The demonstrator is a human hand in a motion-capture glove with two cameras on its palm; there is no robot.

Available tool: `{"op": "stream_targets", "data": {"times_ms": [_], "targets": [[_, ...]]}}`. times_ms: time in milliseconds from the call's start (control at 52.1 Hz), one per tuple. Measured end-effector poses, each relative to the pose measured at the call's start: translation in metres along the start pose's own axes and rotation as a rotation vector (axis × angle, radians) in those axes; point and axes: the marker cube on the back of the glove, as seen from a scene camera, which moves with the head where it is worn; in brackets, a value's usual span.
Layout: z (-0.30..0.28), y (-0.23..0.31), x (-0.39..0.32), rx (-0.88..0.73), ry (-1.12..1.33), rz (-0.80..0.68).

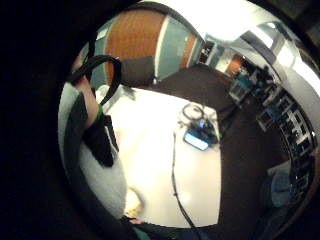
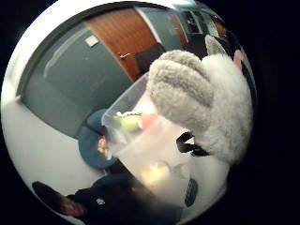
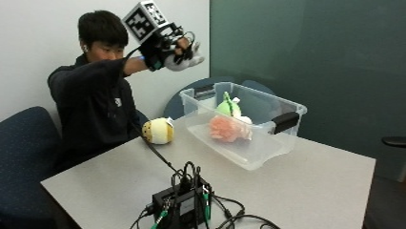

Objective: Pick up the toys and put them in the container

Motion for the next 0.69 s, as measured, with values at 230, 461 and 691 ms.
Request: {"op": "stream_targets", "data": {"times_ms": [230, 461, 691], "targets": [[0.086, -0.081, -0.054, -0.058, -0.151, 0.107], [0.127, -0.053, -0.029, -0.441, -0.217, 0.101], [0.039, 0.017, 0.012, -0.510, -0.196, -0.033]]}}
